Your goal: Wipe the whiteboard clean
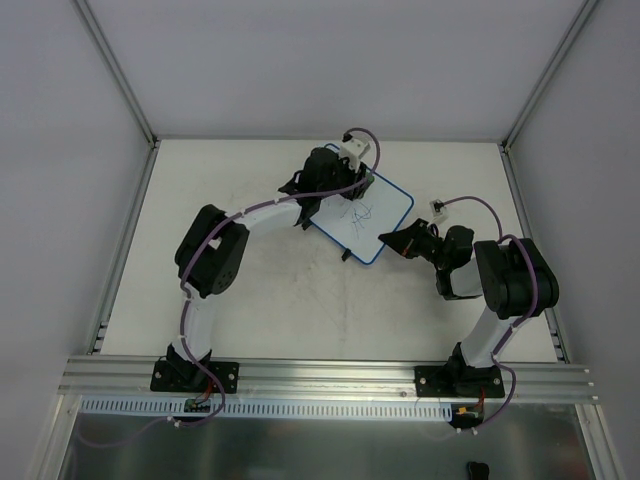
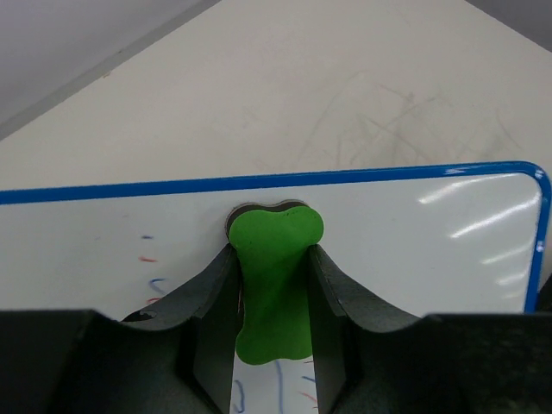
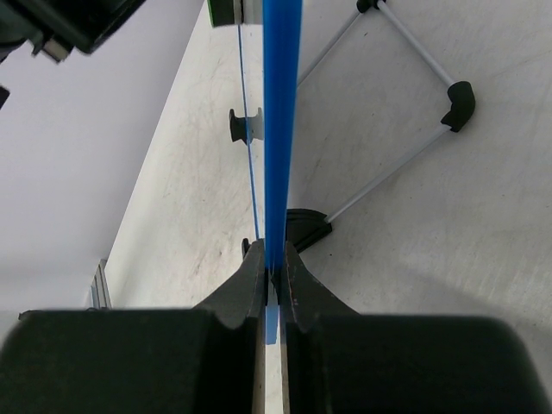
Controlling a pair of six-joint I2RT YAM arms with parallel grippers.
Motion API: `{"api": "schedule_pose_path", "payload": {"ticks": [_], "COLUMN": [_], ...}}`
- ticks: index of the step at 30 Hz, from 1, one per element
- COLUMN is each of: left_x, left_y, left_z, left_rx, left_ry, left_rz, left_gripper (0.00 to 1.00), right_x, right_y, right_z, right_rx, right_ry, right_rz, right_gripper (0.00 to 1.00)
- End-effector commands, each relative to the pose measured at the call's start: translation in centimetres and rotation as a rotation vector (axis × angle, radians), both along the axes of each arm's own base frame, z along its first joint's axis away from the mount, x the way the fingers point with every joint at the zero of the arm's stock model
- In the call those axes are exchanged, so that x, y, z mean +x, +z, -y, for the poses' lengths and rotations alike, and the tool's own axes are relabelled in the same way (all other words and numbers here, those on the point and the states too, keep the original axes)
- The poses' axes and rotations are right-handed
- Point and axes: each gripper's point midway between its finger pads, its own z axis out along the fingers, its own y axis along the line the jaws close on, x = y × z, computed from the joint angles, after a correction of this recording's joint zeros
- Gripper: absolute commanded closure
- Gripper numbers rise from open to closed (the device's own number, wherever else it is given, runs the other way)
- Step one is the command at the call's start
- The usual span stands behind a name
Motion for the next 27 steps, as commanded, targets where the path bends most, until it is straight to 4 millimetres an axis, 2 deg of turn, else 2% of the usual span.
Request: {"api": "schedule_pose_path", "payload": {"ticks": [1,7,9,13,20,23,27], "left_x": [3.4,6.1,6.2,4.7,0.1,-1.6,-2.0], "left_y": [-3.1,-3.0,-3.1,-3.3,-2.5,-2.5,-2.2], "left_z": [-6.3,-11.0,-11.5,-9.0,-2.8,-0.8,0.0], "left_rx": [-0.04,-0.102,-0.122,-0.088,-0.022,0.004,0.023], "left_ry": [0.193,0.373,0.388,0.228,-0.026,-0.119,-0.135], "left_rz": [-0.185,-0.2,-0.221,-0.208,-0.128,-0.098,-0.07], "left_gripper": [1.0,1.0,1.0,1.0,1.0,1.0,1.0], "right_x": [0.7,0.7,0.7,0.8,0.7,0.7,0.7], "right_y": [5.2,5.2,5.2,5.2,5.2,5.2,5.3], "right_z": [-0.5,-0.5,-0.4,-0.5,-0.5,-0.5,-0.5], "right_rx": [-0.002,-0.002,-0.002,-0.001,0.0,0.0,0.001], "right_ry": [0.016,0.016,0.015,0.016,0.019,0.021,0.021], "right_rz": [0.297,0.297,0.297,0.296,0.297,0.297,0.298], "right_gripper": [1.0,1.0,1.0,1.0,1.0,1.0,1.0]}}
